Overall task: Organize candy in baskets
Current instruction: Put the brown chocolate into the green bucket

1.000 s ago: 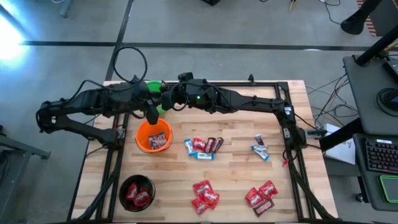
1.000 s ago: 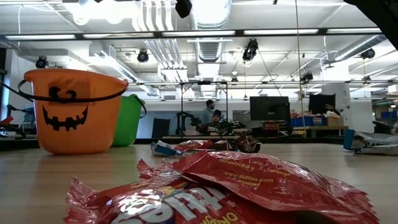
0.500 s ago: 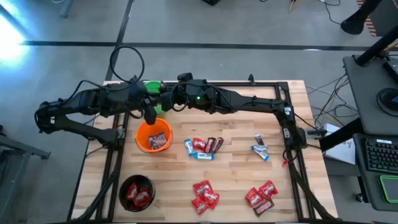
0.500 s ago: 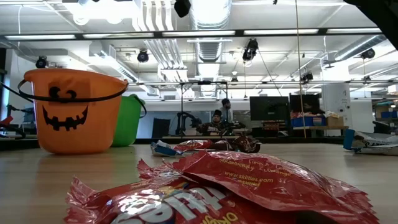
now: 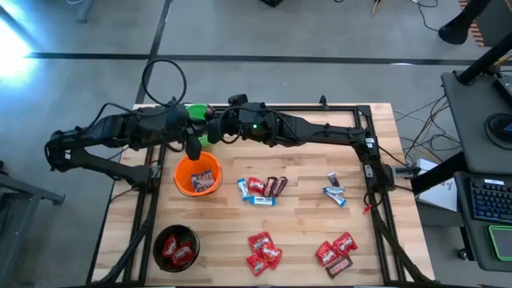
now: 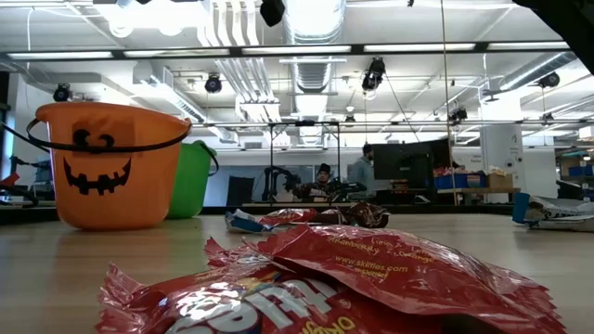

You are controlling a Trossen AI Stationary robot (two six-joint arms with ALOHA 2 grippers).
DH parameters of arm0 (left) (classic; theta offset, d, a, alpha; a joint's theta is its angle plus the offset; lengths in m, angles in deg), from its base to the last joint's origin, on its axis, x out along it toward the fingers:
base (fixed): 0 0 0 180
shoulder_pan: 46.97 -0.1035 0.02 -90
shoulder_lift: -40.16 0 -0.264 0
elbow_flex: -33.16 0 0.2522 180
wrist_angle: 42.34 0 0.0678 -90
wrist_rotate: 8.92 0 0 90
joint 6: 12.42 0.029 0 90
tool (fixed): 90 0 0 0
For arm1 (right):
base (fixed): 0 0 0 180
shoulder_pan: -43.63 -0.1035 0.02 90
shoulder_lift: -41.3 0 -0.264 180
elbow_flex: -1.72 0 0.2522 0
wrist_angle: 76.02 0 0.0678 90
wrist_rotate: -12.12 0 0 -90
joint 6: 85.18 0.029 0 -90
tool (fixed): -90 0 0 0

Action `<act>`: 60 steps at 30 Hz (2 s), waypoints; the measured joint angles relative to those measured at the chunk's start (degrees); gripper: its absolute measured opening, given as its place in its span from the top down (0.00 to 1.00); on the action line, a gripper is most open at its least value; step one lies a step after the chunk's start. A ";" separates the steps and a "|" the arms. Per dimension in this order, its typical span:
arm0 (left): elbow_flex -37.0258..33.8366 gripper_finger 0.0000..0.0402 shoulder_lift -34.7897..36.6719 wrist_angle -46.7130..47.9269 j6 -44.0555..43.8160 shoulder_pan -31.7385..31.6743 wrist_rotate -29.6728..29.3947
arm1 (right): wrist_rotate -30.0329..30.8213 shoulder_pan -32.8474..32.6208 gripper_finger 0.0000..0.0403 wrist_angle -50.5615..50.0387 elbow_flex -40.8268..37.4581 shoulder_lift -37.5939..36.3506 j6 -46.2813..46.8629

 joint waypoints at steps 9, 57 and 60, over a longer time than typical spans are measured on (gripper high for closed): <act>-0.02 0.65 0.08 -0.04 -0.13 -1.17 -0.55 | 0.27 0.15 0.92 2.55 -0.01 -0.11 -1.19; 5.02 1.00 -3.14 4.44 6.58 -4.13 4.48 | -2.06 0.15 0.76 2.74 0.01 -0.35 -3.70; 5.03 1.00 -3.15 4.55 6.57 -4.15 4.45 | -2.14 0.13 0.67 2.76 0.01 -0.35 -3.72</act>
